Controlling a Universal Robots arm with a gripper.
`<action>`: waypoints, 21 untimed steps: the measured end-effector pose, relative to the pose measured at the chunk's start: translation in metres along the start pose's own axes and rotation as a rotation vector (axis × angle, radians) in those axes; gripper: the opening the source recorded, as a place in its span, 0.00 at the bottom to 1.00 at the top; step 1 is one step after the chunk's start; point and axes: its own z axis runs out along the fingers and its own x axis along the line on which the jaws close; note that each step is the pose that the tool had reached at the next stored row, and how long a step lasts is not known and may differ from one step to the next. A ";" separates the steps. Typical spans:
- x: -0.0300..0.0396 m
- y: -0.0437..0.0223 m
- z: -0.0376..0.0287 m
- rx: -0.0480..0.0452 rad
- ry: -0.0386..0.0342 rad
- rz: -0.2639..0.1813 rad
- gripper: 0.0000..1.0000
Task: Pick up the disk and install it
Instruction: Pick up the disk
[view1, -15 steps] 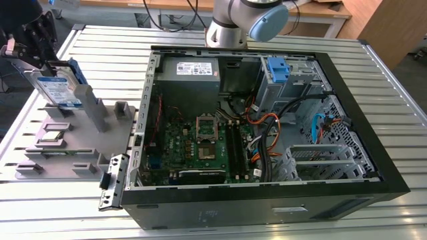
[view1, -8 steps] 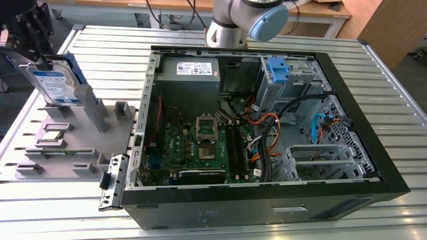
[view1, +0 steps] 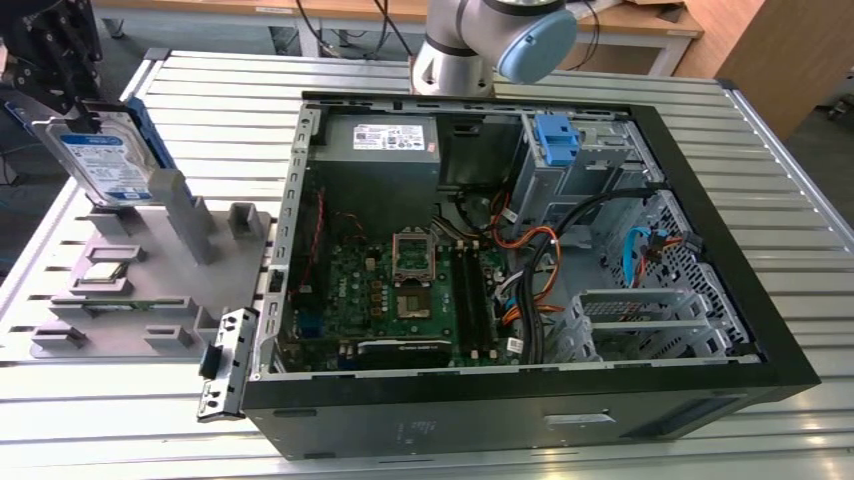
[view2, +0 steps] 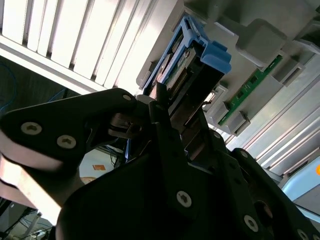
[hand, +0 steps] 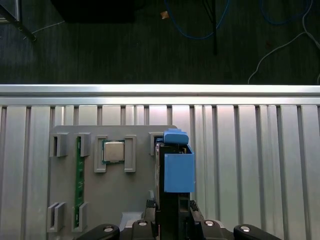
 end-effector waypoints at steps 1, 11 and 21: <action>0.0000 0.0000 -0.0001 -0.0001 0.0001 0.000 0.35; 0.0000 0.0000 -0.0002 -0.0001 0.0001 0.000 0.35; -0.0001 -0.0001 -0.0014 -0.0076 -0.0005 0.000 0.35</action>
